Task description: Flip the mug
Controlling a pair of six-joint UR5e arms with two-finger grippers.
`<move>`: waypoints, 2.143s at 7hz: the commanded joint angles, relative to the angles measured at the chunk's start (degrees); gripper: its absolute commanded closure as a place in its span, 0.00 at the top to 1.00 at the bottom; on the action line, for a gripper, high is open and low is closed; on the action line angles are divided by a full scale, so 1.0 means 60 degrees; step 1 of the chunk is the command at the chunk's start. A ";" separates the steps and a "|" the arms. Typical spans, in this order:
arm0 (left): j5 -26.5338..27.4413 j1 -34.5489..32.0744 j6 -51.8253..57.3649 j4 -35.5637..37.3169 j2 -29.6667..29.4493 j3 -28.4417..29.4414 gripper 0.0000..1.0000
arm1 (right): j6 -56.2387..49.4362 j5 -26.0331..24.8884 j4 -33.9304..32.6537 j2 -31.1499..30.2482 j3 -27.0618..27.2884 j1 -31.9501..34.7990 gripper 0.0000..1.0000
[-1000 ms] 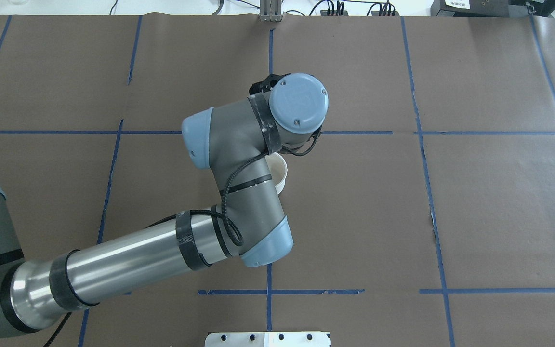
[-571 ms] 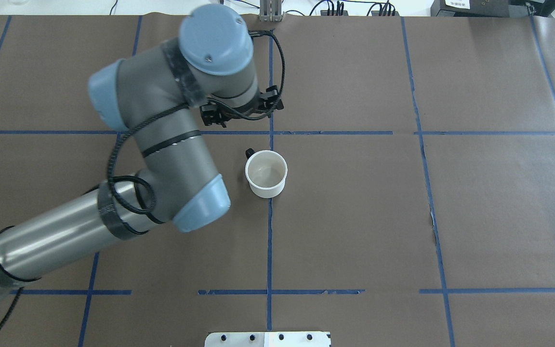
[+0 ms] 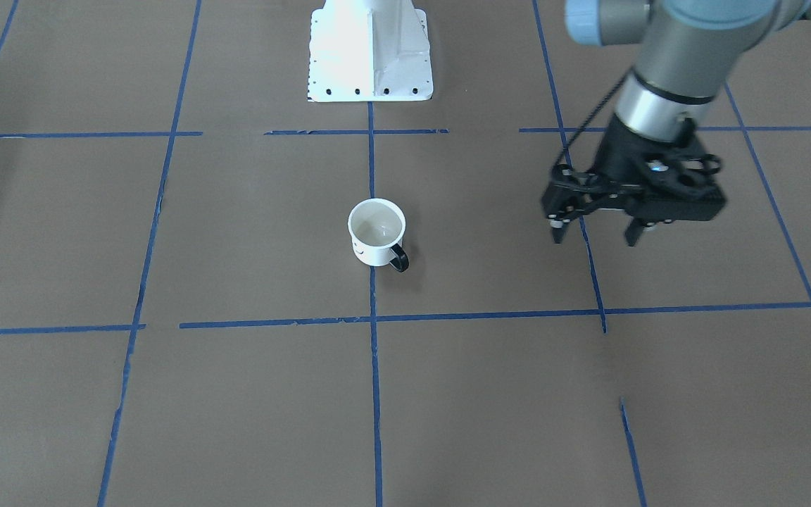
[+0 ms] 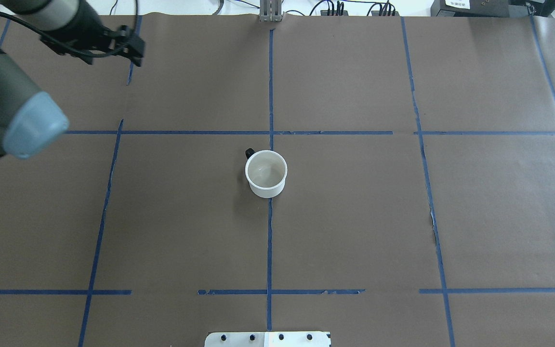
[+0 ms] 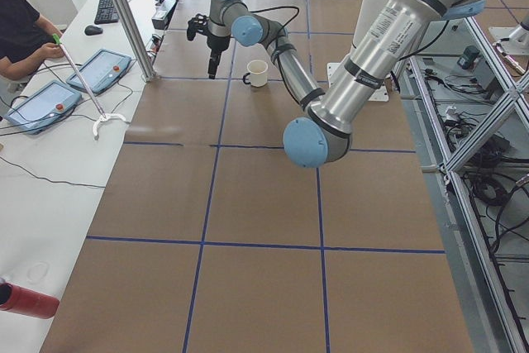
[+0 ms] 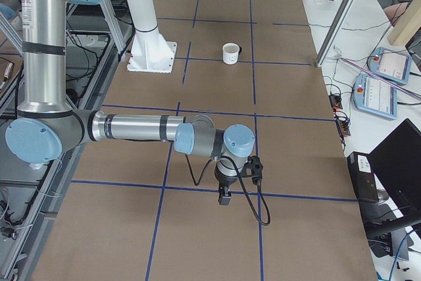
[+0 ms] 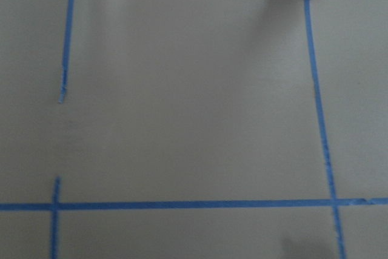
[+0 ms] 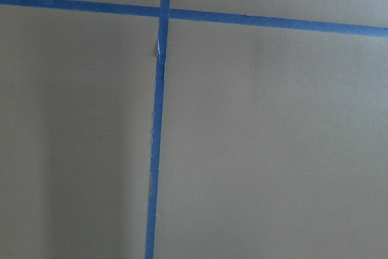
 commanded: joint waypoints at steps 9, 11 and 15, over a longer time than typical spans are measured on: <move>-0.2686 -0.6437 0.9108 0.1050 0.4497 0.2922 1.00 | 0.0000 0.0000 0.0000 0.0000 0.0000 0.0000 1.00; -0.2730 -0.5871 0.9015 0.0994 0.4570 0.2674 1.00 | 0.0000 0.0000 0.0000 0.0000 -0.0015 0.0000 1.00; -0.2759 -0.5324 0.9045 0.0408 0.4717 0.2774 1.00 | 0.0000 0.0000 0.0000 0.0000 0.0000 0.0000 1.00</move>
